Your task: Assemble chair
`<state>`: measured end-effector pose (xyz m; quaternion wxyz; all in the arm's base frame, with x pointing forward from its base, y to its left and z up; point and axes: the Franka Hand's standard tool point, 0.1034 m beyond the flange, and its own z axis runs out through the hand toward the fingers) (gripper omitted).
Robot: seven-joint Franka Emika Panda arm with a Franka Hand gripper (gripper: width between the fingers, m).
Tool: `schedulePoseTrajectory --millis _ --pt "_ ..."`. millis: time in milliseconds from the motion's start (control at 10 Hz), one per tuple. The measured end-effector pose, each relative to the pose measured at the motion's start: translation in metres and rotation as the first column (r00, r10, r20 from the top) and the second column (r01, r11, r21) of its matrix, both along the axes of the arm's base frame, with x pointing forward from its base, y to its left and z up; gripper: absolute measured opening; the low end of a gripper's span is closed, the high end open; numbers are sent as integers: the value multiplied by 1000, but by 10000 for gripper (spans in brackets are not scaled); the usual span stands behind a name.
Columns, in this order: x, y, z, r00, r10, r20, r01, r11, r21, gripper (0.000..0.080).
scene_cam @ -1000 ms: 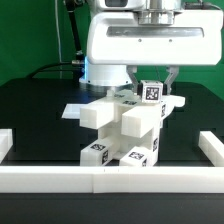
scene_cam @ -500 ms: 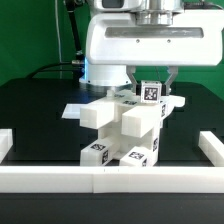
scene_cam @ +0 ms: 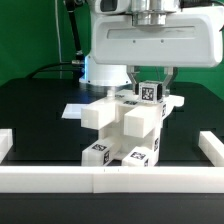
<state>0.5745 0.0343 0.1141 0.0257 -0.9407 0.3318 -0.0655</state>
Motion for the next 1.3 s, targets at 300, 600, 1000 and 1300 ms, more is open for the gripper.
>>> schedulePoseTrajectory --millis 300,600,1000,1300 --pt "0 1 0 973 -232 -6 232 972 40 277" --pt "0 2 -1 876 -482 -26 483 872 83 277" --pt "-1 3 -1 859 -511 -32 512 854 92 526" --pt "1 7 0 952 -306 -10 306 950 59 641"
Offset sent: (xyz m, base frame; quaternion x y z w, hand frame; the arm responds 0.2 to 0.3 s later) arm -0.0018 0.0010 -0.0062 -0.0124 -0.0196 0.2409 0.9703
